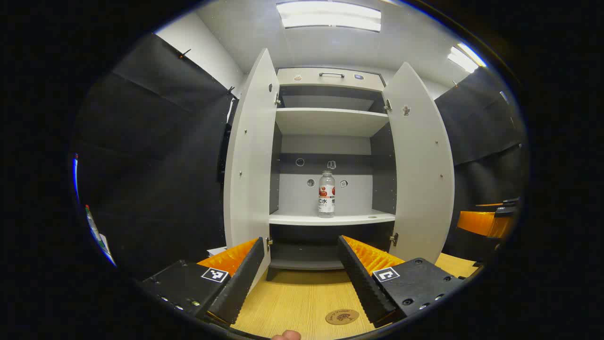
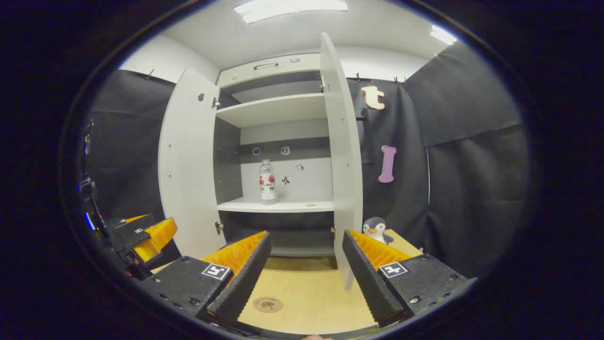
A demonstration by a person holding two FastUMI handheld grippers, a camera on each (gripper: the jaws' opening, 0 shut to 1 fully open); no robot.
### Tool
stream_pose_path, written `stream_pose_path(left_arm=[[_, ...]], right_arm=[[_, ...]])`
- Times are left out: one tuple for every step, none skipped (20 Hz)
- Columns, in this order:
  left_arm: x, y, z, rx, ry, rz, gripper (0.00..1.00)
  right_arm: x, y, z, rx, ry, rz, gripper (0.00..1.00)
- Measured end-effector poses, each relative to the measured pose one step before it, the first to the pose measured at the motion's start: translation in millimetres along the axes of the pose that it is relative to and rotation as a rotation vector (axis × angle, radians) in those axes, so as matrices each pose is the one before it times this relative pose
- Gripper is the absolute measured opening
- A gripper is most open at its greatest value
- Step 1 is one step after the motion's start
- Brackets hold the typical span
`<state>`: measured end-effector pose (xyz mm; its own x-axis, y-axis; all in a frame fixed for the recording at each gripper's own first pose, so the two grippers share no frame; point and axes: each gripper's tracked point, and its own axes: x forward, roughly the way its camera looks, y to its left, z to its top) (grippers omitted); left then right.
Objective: Grasp the bottle in the cabinet with the left hand and place it on the coaster, then close the right door with the right hand and the left door with the left hand.
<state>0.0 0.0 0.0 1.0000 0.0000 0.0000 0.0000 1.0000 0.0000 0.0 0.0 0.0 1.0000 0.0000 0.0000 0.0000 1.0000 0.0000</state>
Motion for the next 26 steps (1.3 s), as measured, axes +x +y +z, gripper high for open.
stream_pose_path(left_arm=[[1.67, -0.20, 0.35, 0.00824, -0.00014, 0.00007, 0.95], [2.39, 0.23, -0.38, 0.00422, 0.00256, 0.00000, 0.95], [0.58, -0.79, 0.13, 0.00073, 0.00217, -0.00376, 0.95], [1.26, -0.63, -0.32, -0.00244, 0.00053, -0.00271, 0.92], [0.54, -0.83, 0.25, -0.00611, 0.00127, -0.00195, 0.92], [-0.93, -1.12, -1.14, -0.00714, 0.00340, -0.00391, 0.95], [0.32, -0.83, -0.81, -0.00659, 0.00316, -0.00204, 0.95], [-0.79, -0.38, 0.04, -0.00300, 0.00226, -0.00174, 0.98], [-0.64, -0.54, -0.18, -0.00199, 0.00144, -0.00341, 0.95], [-0.16, -0.90, 0.19, -0.00072, 0.00200, -0.00790, 0.98], [0.14, -0.50, 0.56, -0.00023, -0.00015, -0.00394, 0.92], [-0.63, 0.82, 0.62, 0.00084, -0.00116, -0.00002, 0.95], [-0.91, 0.54, 0.58, 0.00009, -0.00120, 0.00045, 0.95], [-0.51, 0.95, 0.03, -0.00171, -0.00007, 0.00186, 0.95], [-1.33, 0.31, 0.59, -0.00272, 0.00077, -0.00001, 0.95], [-0.85, 1.33, -0.46, -0.00179, 0.00085, 0.00128, 0.95], [-0.29, 1.39, 0.03, -0.00070, 0.00065, 0.00118, 0.95], [-0.04, 1.02, 0.58, 0.00140, 0.00064, 0.00155, 0.95], [-0.21, 1.00, -0.07, 0.00234, 0.00088, 0.00047, 0.95], [-1.04, 0.15, 0.50, 0.00111, 0.00060, -0.00103, 0.95], [-1.26, 0.16, 0.74, -0.00093, -0.00291, -0.00238, 0.95], [-0.27, 0.23, 0.60, -0.00008, -0.00097, -0.00223, 0.95], [-0.68, 0.74, 0.27, 0.00086, -0.00058, 0.00043, 0.95], [-0.60, 0.58, 0.45, -0.00068, -0.00164, 0.00038, 0.95], [0.14, 0.58, 0.35, -0.00197, -0.00232, -0.00196, 0.95], [-0.63, 0.03, 0.87, -0.00067, 0.00012, -0.00006, 0.95]], right_arm=[[-0.22, 0.18, -0.19, 0.00213, 0.00046, -0.00045, 1.00], [0.15, -0.31, -0.62, 0.00151, -0.00040, 0.00013, 1.00], [-0.68, 0.40, 0.43, 0.00041, -0.00064, 0.00130, 1.00], [0.24, 0.84, -0.25, -0.00269, 0.00009, 0.00101, 1.00], [-0.41, 0.13, 0.05, -0.00533, 0.00129, -0.00158, 1.00], [-0.68, -0.01, 0.01, -0.00535, -0.00273, -0.00199, 0.96], [-0.73, -0.27, 1.20, -0.00269, -0.00331, -0.00076, 0.96], [-0.67, 0.59, -0.53, 0.00042, -0.00186, 0.00021, 0.96], [-1.29, 0.95, 0.89, 0.00269, -0.00032, 0.00227, 1.00], [-1.00, 0.85, -0.98, 0.00283, 0.00155, 0.00026, 1.00], [-1.49, 0.17, -0.38, 0.00131, 0.00180, -0.00146, 0.96], [-0.44, -0.54, -0.34, 0.00033, -0.00057, -0.00302, 1.00], [-1.08, -0.08, -0.21, 0.00010, 0.00129, -0.00322, 1.00], [-0.12, 0.64, -1.16, 0.00152, 0.00145, -0.00105, 1.00], [-1.32, 0.58, -0.40, 0.00208, 0.00133, -0.00008, 1.00], [-0.52, 0.26, -0.45, 0.00041, 0.00100, -0.00099, 1.00], [-0.52, 0.96, 0.65, -0.00172, 0.00000, 0.00003, 1.00], [-0.93, 0.94, 0.30, -0.00208, -0.00019, 0.00015, 1.00], [-0.51, 0.89, 0.60, -0.00140, -0.00126, 0.00003, 1.00], [-0.89, 1.36, -0.40, -0.00142, -0.00053, 0.00005, 1.00], [-0.60, 1.62, 0.31, -0.00126, -0.00092, 0.00021, 1.00], [-0.11, 1.05, 0.66, -0.00036, -0.00149, -0.00041, 0.96], [-0.44, 1.32, 0.32, -0.00079, -0.00015, 0.00186, 1.00], [-0.64, 1.50, -0.46, -0.00172, 0.00034, 0.00155, 1.00], [-0.97, 1.27, 0.95, -0.00230, -0.00064, 0.00092, 1.00], [-0.10, 1.35, 0.74, -0.00299, -0.00230, 0.00068, 1.00]])
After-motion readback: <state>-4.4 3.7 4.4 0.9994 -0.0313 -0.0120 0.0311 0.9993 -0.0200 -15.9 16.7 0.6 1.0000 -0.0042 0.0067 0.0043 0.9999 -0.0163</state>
